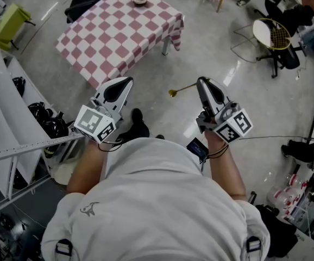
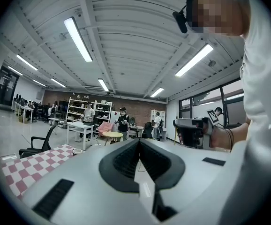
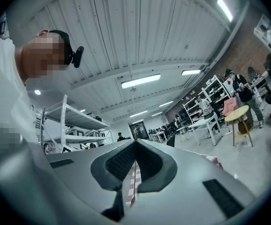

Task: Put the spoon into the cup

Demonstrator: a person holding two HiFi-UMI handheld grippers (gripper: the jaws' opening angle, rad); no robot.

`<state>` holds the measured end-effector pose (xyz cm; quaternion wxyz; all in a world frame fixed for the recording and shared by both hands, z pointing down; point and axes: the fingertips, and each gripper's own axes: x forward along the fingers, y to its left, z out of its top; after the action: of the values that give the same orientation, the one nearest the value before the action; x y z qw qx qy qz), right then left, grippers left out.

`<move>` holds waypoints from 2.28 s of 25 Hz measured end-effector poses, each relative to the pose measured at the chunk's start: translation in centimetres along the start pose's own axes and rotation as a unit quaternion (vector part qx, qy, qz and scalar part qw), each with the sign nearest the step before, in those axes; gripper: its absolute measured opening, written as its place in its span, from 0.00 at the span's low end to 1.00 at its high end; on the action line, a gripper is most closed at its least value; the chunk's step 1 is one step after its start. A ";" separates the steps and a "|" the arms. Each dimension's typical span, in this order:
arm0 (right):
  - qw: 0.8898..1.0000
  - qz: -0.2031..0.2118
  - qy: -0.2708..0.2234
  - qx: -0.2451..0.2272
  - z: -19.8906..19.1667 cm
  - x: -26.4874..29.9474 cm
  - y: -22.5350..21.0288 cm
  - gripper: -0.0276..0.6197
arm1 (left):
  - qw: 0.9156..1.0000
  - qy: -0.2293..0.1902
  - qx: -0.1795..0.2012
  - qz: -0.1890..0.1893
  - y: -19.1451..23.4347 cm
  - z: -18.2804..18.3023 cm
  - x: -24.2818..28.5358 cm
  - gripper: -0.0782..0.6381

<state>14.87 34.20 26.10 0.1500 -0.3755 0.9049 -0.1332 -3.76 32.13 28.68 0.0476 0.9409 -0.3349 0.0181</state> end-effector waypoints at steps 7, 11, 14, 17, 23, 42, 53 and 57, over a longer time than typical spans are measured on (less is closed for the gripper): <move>1.000 -0.006 0.005 -0.001 -0.7 6.5 -2.7 0.09 | 1.000 0.000 -0.008 -0.003 7.1 -0.2 1.9 0.13; 1.000 -0.014 0.003 0.001 -0.5 11.0 -3.9 0.09 | 1.000 0.001 -0.013 -0.012 11.6 0.3 3.0 0.13; 1.000 -0.018 0.000 -0.001 -0.1 13.9 -4.3 0.09 | 1.000 0.002 -0.012 -0.023 14.1 1.3 3.5 0.13; 1.000 -0.024 -0.009 -0.003 0.1 16.1 -4.8 0.09 | 0.999 0.005 -0.005 -0.036 16.1 1.6 4.1 0.13; 0.999 -0.031 -0.007 0.008 -0.8 18.4 -6.4 0.09 | 0.999 0.013 -0.011 -0.037 18.9 1.2 5.7 0.13; 0.999 0.005 -0.010 0.038 3.0 21.4 -19.2 0.09 | 1.000 0.025 -0.015 -0.001 21.6 1.5 17.1 0.13; 0.998 0.045 -0.010 0.048 7.3 20.9 -27.6 0.09 | 0.999 0.024 -0.005 0.044 21.7 1.7 25.9 0.13; 0.997 0.057 -0.015 0.049 8.5 22.3 -29.6 0.09 | 0.997 0.031 -0.024 0.062 23.1 1.1 27.0 0.13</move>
<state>21.96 -3.12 24.88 0.1888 -0.3176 0.9149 -0.1628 2.59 -2.74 31.11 0.0789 0.9160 -0.3910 0.0423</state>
